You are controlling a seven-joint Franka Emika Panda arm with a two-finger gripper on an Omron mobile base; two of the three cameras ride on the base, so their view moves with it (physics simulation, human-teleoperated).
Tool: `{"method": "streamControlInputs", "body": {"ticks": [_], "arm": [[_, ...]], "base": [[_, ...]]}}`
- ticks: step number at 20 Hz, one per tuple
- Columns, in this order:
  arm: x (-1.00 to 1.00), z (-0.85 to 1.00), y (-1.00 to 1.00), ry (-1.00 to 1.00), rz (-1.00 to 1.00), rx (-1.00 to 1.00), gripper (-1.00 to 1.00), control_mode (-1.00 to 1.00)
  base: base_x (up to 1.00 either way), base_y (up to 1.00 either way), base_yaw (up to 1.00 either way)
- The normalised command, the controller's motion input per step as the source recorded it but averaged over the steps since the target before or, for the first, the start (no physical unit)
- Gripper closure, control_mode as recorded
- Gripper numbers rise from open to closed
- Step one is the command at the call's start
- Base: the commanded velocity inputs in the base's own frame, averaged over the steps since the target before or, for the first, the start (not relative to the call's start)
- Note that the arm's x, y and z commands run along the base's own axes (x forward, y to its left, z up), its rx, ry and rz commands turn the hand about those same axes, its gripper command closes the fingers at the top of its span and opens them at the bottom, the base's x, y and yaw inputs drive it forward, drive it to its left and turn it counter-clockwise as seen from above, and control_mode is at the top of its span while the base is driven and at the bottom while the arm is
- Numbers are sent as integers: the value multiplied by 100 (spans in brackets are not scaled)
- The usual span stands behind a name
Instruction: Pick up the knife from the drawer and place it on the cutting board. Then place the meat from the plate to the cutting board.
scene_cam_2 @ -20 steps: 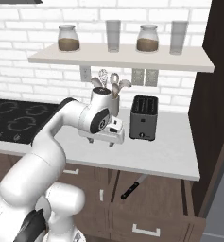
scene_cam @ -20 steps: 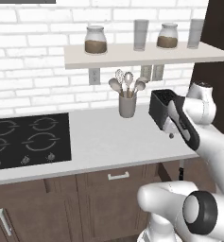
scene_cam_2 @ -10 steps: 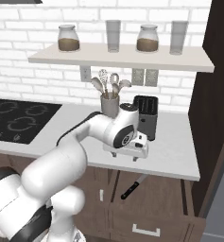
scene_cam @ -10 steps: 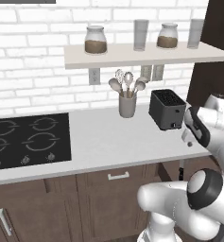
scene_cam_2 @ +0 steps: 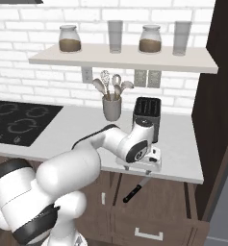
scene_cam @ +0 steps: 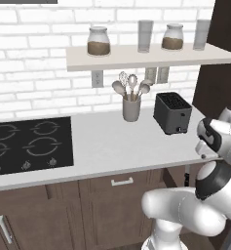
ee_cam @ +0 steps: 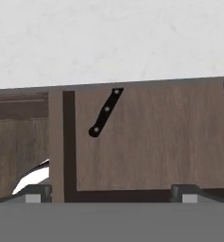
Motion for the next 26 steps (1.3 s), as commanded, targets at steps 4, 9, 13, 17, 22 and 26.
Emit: {"method": "streamControlInputs", "body": {"ticks": [4, 9, 13, 17, 22, 26], "arm": [[-38, -41, -20, 6, 0, 0, -100, -100], [-43, -43, -2, 6, 0, 0, -100, -100], [-30, -38, 0, 3, 0, 0, -100, -100], [-8, -40, 0, 0, 0, 0, -100, -100], [-1, -36, 0, 0, 0, 0, -100, -100], [0, -17, 0, 0, 0, 0, -100, -100]], "base": [[0, 0, 0], [0, 0, 0], [0, 0, 0], [0, 0, 0], [0, 0, 0], [0, 0, 0]]}}
